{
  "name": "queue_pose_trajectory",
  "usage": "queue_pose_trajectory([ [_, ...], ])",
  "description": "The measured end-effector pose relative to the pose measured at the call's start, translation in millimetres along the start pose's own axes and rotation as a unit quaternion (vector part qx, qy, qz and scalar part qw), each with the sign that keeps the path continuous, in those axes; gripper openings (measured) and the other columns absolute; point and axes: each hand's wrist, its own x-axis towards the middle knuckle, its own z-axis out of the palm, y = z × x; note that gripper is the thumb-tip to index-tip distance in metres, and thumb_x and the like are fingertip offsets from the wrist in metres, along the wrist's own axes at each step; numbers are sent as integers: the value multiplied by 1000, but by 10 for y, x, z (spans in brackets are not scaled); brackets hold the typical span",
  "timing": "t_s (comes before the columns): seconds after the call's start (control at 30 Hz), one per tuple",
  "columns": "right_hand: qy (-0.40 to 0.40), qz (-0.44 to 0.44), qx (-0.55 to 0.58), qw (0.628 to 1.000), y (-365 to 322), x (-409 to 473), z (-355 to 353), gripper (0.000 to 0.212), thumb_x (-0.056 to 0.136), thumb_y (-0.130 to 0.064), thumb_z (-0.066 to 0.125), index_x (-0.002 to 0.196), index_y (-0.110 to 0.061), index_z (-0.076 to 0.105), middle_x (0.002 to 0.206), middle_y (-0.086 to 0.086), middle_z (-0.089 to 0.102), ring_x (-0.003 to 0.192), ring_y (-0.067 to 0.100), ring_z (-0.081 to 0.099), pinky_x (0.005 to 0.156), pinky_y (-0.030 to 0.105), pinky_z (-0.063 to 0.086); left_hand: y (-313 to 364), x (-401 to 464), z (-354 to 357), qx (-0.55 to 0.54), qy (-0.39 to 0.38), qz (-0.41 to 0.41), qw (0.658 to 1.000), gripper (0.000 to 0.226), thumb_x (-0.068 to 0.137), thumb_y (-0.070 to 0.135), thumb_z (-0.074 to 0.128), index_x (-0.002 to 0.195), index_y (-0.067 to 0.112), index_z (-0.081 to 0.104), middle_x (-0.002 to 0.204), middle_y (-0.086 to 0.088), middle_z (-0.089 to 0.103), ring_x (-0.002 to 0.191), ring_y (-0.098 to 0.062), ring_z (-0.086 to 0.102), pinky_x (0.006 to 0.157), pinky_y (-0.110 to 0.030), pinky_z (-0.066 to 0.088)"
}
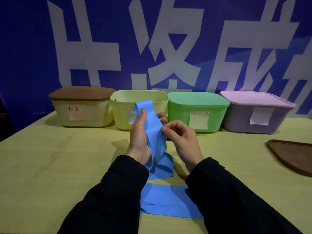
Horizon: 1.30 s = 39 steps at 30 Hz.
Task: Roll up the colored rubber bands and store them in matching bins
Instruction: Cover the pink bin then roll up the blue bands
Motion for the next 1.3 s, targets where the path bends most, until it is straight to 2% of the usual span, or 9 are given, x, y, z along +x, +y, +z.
queue_pose_trajectory([
  [0.1,-20,14,18,1000,-13,-7,13,12,95,-1,62,84,-4,61,77,-5,67,84,3,62,71,21,49,-9,-19,4,17,-6,7,1000,68,95,68,45,102,7,74,91,-16,69,89,-34,67,85,-46,53],
  [0.3,-32,50,29,998,-55,-37,44,13,97,-2,58,85,-7,55,70,-7,65,62,5,59,58,21,47,22,-48,-11,-17,-18,-20,999,71,94,71,44,105,6,73,92,-11,69,84,-27,67,87,-46,54],
  [0.5,-38,79,0,996,-12,-53,55,7,97,-4,60,92,-6,54,58,-1,62,45,10,54,46,21,45,45,-67,25,-27,11,38,999,51,100,36,59,130,-5,56,107,-15,67,90,-24,66,77,-37,58],
  [0.63,-58,84,-13,995,6,-65,83,7,97,-9,62,93,-8,56,59,5,57,46,12,49,47,21,41,76,-73,37,-37,9,60,997,33,102,19,55,129,0,56,103,-12,71,91,-24,68,80,-35,57],
  [0.77,-57,100,-13,993,60,-49,77,7,97,-11,62,93,-10,56,56,1,54,45,9,45,44,20,37,130,-78,38,-83,10,57,995,43,103,19,53,136,-8,50,103,-13,70,85,-21,70,76,-30,59],
  [0.9,-70,94,-31,993,106,-51,91,10,97,-13,63,90,-12,56,56,2,52,46,9,43,45,22,34,138,-77,30,-95,4,63,994,31,105,16,50,129,-1,54,100,-12,72,82,-21,70,75,-29,60],
  [1.1,-79,88,-38,992,147,-47,68,17,95,-19,66,99,-7,55,66,14,57,58,21,48,58,34,40,154,-73,51,-130,9,53,990,22,107,23,45,114,9,60,94,-8,70,73,-16,65,66,-24,55],
  [1.2,-98,86,-59,990,106,-55,68,17,95,-24,67,105,-13,58,65,4,55,61,18,46,59,28,40,234,-85,69,-165,6,34,986,24,108,30,45,115,14,60,94,-5,70,72,-13,64,64,-22,54],
  [1.3,-133,79,-49,987,52,-79,64,21,94,-27,69,113,-20,62,66,4,54,61,13,50,57,24,40,460,-89,143,-165,-7,64,984,25,108,31,43,119,15,59,91,-4,71,71,-13,64,64,-22,53],
])
